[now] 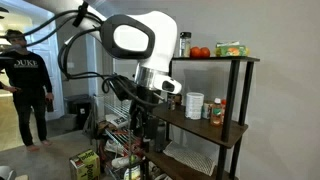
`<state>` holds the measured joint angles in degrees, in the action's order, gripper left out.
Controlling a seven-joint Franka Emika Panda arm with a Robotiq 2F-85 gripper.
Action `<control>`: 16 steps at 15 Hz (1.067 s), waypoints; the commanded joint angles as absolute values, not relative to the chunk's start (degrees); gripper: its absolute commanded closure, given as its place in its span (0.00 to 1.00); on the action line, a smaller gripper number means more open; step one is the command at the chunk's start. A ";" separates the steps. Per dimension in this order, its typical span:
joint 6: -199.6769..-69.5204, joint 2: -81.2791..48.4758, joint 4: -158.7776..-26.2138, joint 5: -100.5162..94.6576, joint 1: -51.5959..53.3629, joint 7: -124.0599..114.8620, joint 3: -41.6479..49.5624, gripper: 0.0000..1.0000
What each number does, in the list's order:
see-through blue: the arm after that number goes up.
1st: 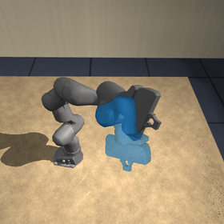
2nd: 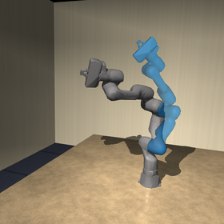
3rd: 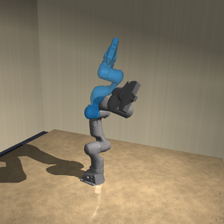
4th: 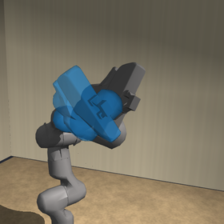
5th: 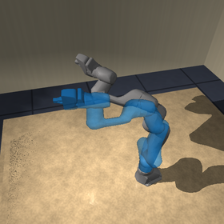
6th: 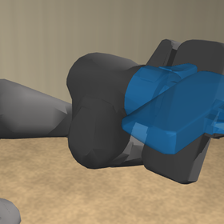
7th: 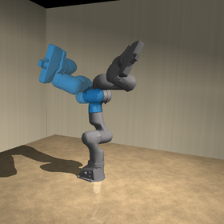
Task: Pick up the clear spice bottle with a white lid and put it on the top shelf
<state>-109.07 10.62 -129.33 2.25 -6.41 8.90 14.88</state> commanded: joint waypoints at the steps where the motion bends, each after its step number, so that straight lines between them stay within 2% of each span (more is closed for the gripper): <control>1: -108.96 10.53 -129.24 2.49 -7.71 9.11 13.65 0.00; 11: -109.75 8.96 -128.42 2.01 -7.24 8.30 12.79 0.00; 16: -118.00 3.03 -125.23 3.12 -4.01 10.43 7.94 0.00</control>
